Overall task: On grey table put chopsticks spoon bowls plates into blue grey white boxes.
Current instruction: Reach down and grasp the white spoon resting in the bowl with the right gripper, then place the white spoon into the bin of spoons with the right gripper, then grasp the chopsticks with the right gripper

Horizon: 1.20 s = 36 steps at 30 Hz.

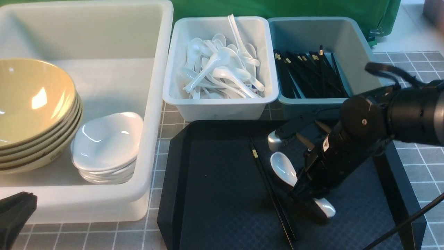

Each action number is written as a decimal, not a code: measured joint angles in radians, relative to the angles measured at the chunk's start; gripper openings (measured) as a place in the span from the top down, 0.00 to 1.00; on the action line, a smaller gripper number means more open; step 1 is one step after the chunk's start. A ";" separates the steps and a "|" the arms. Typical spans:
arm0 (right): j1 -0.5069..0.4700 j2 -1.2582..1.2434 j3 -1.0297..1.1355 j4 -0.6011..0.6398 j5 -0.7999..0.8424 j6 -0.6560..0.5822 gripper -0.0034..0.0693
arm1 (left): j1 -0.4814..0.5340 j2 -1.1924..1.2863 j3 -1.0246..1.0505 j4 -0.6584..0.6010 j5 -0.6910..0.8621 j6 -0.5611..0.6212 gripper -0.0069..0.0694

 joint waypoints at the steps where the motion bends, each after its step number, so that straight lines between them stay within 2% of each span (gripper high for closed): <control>1: 0.000 -0.019 -0.027 -0.001 0.004 0.000 0.71 | 0.000 -0.005 0.004 0.000 -0.007 0.000 0.92; 3: 0.002 -0.055 -0.109 -0.001 -0.017 -0.006 0.71 | 0.000 -0.012 0.008 0.000 -0.029 0.000 0.92; 7: 0.019 -0.032 -0.286 0.003 -0.243 -0.066 0.71 | 0.000 -0.029 0.025 0.001 -0.059 0.000 0.92; 11: 0.019 0.122 -0.503 0.004 -0.462 -0.083 0.71 | 0.000 -0.038 0.025 0.001 -0.063 0.000 0.92; 14: 0.005 0.223 -0.639 0.005 -0.486 -0.085 0.71 | 0.000 -0.038 0.025 0.002 -0.063 0.000 0.92; 17: -0.025 0.362 -0.795 0.005 -0.411 -0.076 0.63 | 0.000 -0.038 0.025 0.003 -0.063 0.000 0.92; 18: -0.047 0.409 -0.867 0.005 -0.295 -0.040 0.55 | 0.000 -0.038 0.025 0.003 -0.063 0.000 0.92; 19: -0.047 0.413 -0.875 0.004 -0.295 -0.040 0.55 | 0.000 -0.038 0.025 0.003 -0.063 0.000 0.92; 22: -0.082 0.438 -0.969 0.004 -0.042 0.050 0.44 | 0.000 -0.038 0.025 0.003 -0.062 0.000 0.92; 23: -0.094 0.430 -1.006 0.001 0.097 0.072 0.42 | 0.000 -0.038 0.025 0.003 -0.062 0.000 0.92; 24: -0.098 0.410 -1.017 -0.001 0.200 0.077 0.41 | 0.000 -0.038 0.025 0.003 -0.062 0.000 0.92; 26: -0.100 0.379 -1.020 -0.001 0.289 0.077 0.41 | 0.000 -0.038 0.025 0.003 -0.062 0.000 0.92; 29: -0.084 0.321 -0.973 -0.004 0.410 0.073 0.41 | 0.000 -0.038 0.025 0.003 -0.062 0.000 0.92; 30: -0.062 0.276 -0.898 -0.005 0.438 0.070 0.41 | 0.000 -0.038 0.025 0.003 -0.062 0.000 0.92; 33: -0.007 0.199 -0.712 -0.011 0.427 0.064 0.41 | 0.000 -0.038 0.025 0.003 -0.062 0.000 0.92; 36: 0.072 0.129 -0.479 -0.028 0.347 0.061 0.41 | 0.000 -0.038 0.025 0.003 -0.062 0.000 0.92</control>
